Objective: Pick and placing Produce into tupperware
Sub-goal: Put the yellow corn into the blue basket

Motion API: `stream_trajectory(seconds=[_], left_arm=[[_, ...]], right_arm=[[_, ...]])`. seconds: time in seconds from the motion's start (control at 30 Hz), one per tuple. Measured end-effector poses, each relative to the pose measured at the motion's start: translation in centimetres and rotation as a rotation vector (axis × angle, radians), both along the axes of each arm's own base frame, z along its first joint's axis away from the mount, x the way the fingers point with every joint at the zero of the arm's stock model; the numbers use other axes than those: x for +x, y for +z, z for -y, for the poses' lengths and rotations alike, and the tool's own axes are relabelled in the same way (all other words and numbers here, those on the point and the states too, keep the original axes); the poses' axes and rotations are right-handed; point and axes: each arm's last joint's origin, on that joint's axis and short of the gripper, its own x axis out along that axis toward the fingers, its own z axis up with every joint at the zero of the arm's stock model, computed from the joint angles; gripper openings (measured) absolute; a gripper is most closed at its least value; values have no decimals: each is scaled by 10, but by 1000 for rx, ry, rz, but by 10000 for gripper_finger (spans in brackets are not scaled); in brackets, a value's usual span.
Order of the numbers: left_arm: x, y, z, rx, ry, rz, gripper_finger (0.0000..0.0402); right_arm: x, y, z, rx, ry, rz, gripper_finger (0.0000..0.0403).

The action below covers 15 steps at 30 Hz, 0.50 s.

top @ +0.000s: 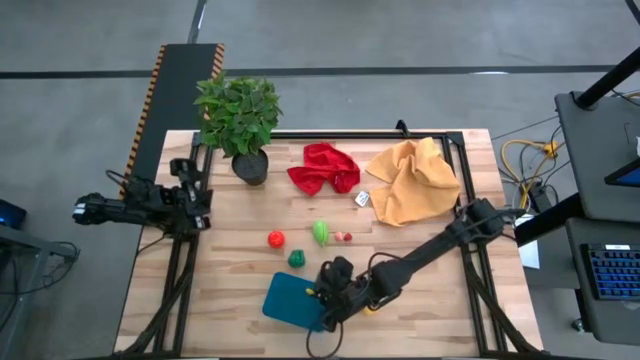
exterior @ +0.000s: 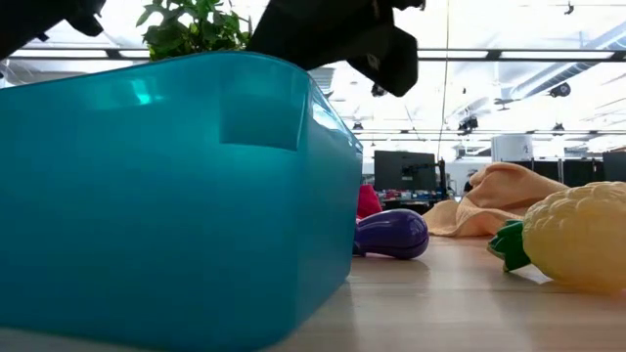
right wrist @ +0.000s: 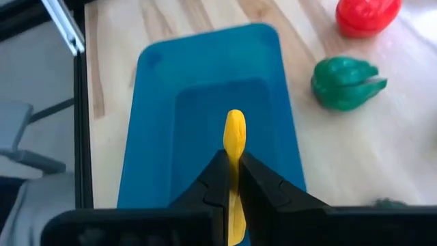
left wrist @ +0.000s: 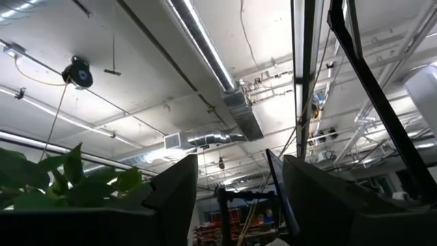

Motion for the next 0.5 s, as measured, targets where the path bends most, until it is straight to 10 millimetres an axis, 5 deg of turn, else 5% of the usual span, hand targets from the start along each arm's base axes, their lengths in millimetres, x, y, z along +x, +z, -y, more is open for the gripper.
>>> stream_trajectory(seconds=[0.5], left_arm=[[-2, 7, 0, 11, 5, 17, 199]], right_arm=[[-1, -1, 0, -11, 4, -11, 17]])
